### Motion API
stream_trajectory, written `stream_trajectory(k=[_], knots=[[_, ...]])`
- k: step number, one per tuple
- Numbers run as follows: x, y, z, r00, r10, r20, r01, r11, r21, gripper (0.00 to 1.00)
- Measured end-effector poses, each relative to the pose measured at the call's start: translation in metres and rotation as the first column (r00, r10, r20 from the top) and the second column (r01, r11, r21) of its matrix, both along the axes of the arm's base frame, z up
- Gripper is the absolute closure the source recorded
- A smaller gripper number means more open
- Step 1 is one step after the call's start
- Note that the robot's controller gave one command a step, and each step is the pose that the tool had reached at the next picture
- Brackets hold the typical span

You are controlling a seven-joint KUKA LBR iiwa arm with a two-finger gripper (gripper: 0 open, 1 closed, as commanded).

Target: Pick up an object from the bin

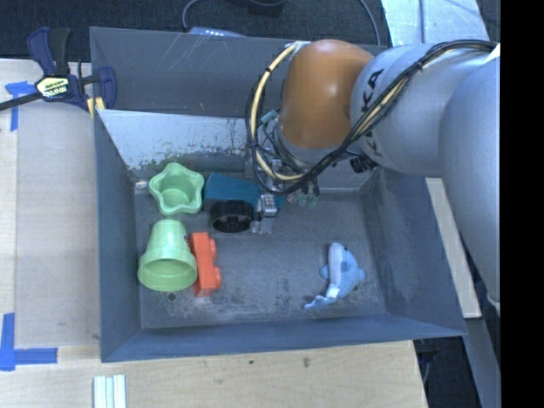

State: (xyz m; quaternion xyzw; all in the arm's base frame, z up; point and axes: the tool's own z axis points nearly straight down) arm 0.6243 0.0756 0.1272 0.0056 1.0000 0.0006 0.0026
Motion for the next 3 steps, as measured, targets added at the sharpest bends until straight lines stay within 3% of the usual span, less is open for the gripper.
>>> stream_trajectory(k=[1, 2, 3], knots=[[-0.001, 0.000, -0.035, 1.000, -0.002, -0.006, 0.002, 1.000, 0.000, 0.00], [0.002, 0.012, -0.021, 0.986, -0.166, 0.004, 0.166, 0.986, 0.002, 0.00], [0.004, 0.014, -0.054, 1.000, -0.011, -0.006, 0.011, 1.000, 0.000, 0.00]])
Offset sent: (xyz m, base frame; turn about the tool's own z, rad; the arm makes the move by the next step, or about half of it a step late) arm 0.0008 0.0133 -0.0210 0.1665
